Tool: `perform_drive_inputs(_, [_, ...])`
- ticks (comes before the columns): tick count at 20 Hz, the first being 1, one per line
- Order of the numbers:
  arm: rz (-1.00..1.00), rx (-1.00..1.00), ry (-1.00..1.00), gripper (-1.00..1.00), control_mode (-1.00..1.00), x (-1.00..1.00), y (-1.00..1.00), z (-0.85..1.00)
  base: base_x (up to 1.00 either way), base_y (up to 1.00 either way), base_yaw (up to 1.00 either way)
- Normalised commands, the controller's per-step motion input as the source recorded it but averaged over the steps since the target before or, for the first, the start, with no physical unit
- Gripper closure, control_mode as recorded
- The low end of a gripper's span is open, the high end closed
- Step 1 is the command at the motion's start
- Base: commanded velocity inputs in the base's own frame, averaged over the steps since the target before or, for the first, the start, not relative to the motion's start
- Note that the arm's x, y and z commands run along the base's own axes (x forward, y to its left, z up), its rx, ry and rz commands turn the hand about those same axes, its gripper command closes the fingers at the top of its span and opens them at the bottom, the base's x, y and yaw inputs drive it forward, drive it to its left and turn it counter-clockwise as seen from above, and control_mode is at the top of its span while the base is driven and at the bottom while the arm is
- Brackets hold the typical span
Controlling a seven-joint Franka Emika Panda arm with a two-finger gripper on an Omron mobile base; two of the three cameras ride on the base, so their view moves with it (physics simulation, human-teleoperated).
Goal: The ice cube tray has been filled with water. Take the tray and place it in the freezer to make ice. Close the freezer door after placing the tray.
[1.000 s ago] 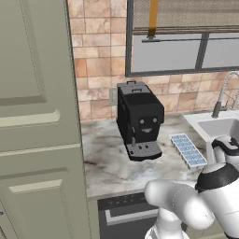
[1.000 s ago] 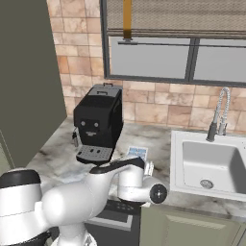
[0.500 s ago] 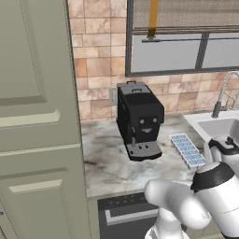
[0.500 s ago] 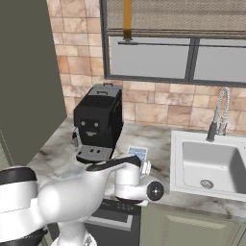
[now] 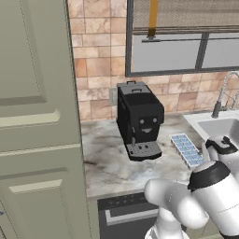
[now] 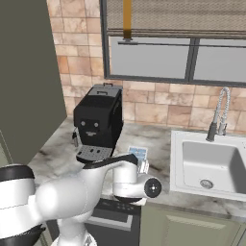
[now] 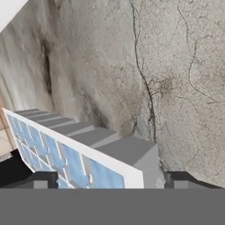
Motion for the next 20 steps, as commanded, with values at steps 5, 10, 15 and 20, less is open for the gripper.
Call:
perform_drive_inputs(5, [0.00,0.00,0.05,-1.00,-1.00,0.02,0.19,-0.15,0.00,0.00,0.00])
perform_drive_inputs(10, [0.00,0.00,0.04,-1.00,-1.00,0.02,0.22,-0.12,0.00,0.00,0.00])
perform_drive_inputs(15, [0.00,0.00,0.00,-1.00,-1.00,-0.01,0.28,0.00,0.00,0.00,0.00])
perform_drive_inputs(20, [0.00,0.00,0.00,-1.00,-1.00,-0.16,0.24,0.00,0.00,0.00,0.00])
